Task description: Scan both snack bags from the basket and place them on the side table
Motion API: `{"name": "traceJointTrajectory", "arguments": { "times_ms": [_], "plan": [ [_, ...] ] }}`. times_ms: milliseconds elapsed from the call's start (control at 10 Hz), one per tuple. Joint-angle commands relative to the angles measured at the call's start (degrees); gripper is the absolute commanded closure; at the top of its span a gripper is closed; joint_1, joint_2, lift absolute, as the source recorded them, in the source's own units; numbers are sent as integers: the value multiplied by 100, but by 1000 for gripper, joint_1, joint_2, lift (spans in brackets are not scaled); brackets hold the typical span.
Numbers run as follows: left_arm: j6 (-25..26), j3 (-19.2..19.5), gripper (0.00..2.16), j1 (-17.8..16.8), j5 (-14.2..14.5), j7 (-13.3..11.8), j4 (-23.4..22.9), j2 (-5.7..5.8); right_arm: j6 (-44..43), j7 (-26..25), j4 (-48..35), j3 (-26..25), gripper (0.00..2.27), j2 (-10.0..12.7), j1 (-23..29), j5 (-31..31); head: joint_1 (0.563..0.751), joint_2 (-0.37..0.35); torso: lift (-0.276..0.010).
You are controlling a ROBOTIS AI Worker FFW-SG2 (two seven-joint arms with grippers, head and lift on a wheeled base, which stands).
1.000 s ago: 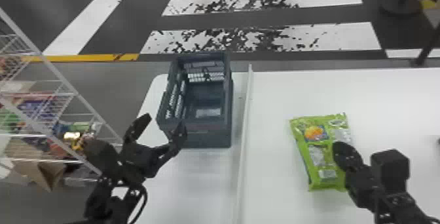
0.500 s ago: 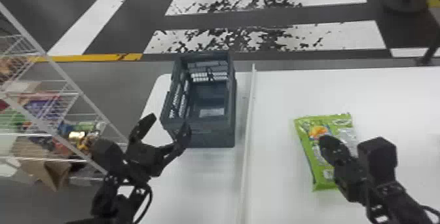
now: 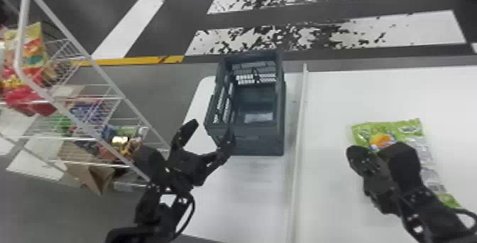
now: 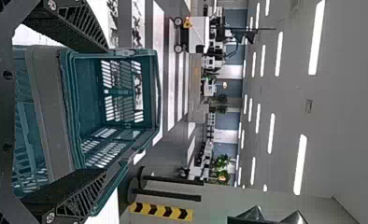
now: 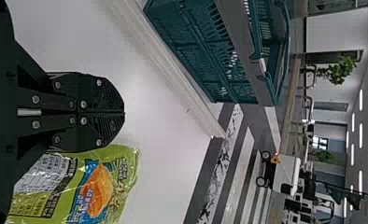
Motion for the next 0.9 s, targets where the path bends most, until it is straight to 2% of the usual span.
{"name": "traceJointTrajectory", "arguments": {
  "times_ms": [0,300,800],
  "plan": [
    [-2,6,83,7,6,-8,2,0,152,-1,345,84,2132,5,-263,104,695,350,-75],
    [-2,15,83,25,15,-8,20,0,46,-45,873,75,2132,5,-500,140,695,350,-75],
    [-2,15,83,42,15,-17,81,-27,-6,-133,969,-206,2132,5,-597,140,695,330,-75]
  ]
}}
